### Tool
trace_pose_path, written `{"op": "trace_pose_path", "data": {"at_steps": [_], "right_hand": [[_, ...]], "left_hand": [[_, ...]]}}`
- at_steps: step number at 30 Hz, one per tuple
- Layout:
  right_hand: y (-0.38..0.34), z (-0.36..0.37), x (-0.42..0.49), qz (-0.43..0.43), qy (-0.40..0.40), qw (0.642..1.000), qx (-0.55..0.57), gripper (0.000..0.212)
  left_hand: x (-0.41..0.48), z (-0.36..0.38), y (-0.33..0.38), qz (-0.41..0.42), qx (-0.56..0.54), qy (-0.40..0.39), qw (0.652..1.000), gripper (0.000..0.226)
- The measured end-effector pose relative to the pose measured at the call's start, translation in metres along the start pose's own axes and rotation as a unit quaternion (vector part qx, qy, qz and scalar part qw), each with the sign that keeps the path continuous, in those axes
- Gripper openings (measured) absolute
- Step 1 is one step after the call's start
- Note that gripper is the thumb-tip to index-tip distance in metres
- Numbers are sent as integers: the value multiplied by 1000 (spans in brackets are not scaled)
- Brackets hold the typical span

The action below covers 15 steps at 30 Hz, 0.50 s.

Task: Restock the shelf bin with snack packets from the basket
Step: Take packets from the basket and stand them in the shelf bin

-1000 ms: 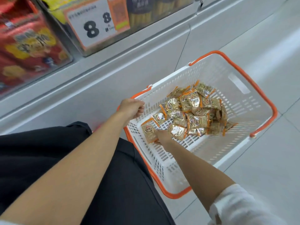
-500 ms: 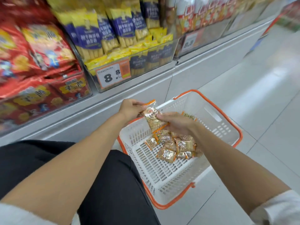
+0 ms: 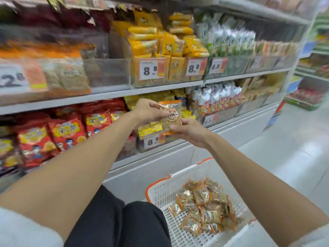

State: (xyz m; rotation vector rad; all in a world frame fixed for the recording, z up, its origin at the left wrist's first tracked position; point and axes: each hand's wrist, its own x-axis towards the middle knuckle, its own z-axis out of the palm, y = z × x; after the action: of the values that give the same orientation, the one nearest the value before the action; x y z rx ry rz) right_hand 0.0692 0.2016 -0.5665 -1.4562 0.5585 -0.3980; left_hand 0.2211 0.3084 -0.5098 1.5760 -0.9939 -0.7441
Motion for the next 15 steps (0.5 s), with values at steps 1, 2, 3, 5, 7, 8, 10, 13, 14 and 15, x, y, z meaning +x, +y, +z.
{"op": "trace_pose_path", "data": {"at_steps": [1,2,3,5,7,8,10,13,14,15], "right_hand": [[-13,6,0,-7,3,1000,3,28],[-32,14,1,-20,3,1000,-5,31],[-44,19,1,-32,3,999,-8,31],[-68,30,2,-61,6,998,-15,29],[-89,45,7,-80,11,997,-18,27],[-99,52,11,-90,13,996,-19,26],[-116,68,21,-103,12,994,-24,29],[-137,95,41,-117,23,992,-45,34],[-143,105,49,-125,29,990,-55,36],[-149,115,58,-132,34,989,-63,38]], "left_hand": [[-1,-10,11,8,-11,-1,1000,15],[-2,-26,25,19,-27,-7,999,13],[-2,-35,33,22,-40,-24,999,11],[-2,-57,50,28,-42,-48,998,12],[-2,-78,67,39,-27,-54,997,17],[-2,-88,75,45,-25,-51,997,19],[1,-109,88,57,-25,-38,997,23],[5,-142,102,54,-11,-15,998,27],[8,-152,105,53,-6,-8,999,27],[12,-162,109,56,-4,1,998,27]]}}
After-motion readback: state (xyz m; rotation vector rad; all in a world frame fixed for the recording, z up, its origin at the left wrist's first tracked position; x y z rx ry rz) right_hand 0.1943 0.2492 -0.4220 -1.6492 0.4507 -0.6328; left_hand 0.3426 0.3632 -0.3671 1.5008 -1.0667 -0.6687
